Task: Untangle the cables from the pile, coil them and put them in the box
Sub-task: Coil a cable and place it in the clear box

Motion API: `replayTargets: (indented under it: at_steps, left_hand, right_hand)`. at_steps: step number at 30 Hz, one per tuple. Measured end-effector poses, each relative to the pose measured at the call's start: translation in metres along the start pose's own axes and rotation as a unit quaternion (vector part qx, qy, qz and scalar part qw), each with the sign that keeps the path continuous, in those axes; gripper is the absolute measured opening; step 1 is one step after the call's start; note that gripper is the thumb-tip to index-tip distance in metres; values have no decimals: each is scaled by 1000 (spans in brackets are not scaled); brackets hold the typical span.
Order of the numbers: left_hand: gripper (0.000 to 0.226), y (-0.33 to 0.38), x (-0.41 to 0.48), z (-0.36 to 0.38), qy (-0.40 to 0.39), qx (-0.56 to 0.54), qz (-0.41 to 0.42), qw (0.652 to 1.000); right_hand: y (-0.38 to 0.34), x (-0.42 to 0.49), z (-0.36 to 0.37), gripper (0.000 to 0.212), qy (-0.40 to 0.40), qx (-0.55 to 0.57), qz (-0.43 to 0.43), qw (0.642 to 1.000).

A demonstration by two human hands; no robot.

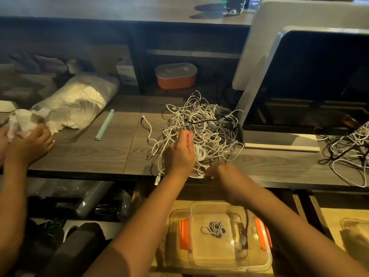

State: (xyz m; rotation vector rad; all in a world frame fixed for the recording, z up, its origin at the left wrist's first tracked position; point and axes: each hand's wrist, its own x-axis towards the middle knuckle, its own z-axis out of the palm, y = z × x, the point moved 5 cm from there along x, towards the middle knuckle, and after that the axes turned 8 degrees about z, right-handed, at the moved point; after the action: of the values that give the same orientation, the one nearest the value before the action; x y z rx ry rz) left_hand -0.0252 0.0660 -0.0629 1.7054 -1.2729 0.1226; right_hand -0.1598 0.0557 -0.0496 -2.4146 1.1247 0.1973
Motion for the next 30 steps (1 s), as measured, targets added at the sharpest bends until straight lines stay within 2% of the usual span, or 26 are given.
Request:
replayTargets:
  at_steps: [3, 5, 7, 9, 13, 15, 17, 19, 20, 22, 24, 26, 28, 30]
  left_hand:
    - [39, -8, -20, 20, -188, 10, 38, 981]
    - [26, -7, -34, 27, -260, -65, 1, 963]
    - [22, 2, -38, 25, -252, -194, -68, 946]
    - [23, 15, -36, 21, -225, -295, -104, 923]
    - [26, 39, -31, 19, -242, -404, -137, 872]
    - [25, 47, -31, 19, -254, -444, -157, 845]
    - [24, 53, -33, 19, -241, -500, -192, 810]
    - [22, 54, -31, 18, -182, -548, -258, 775]
    - [23, 51, -30, 17, -138, -545, -285, 777]
    - [27, 38, -27, 14, -38, -479, -304, 822]
    - [30, 24, -27, 8, 49, -379, -288, 878]
    - [29, 17, -29, 1, 99, -294, -256, 916]
    - [25, 12, -30, -4, 122, -254, -239, 929]
    - [21, 11, -30, -5, 131, -259, -241, 926]
  right_hand:
    - [18, 9, -29, 20, 64, 24, 27, 997]
    - [25, 14, -47, 23, 88, 37, 46, 994]
    - [36, 21, -53, 26, 84, 62, 65, 992]
    - [42, 23, -49, 28, 58, 116, 85, 988]
    - [45, 27, -32, 34, 2, 256, 110, 961]
    - [46, 30, -29, 38, 4, 295, 120, 948]
    - [42, 32, -25, 32, 3, 311, 114, 944]
    - [33, 29, -16, 19, 7, 291, 83, 953]
    - [27, 26, -8, 18, 15, 267, 57, 962]
    - [12, 20, 12, 23, 16, 236, 11, 972]
    - [4, 16, 29, 27, -7, 251, 16, 968]
    - [-1, 15, 38, 27, -6, 245, 22, 969]
    - [-3, 13, 41, 25, -5, 230, 20, 973]
    - [-8, 10, 39, 22, 2, 229, 3, 973]
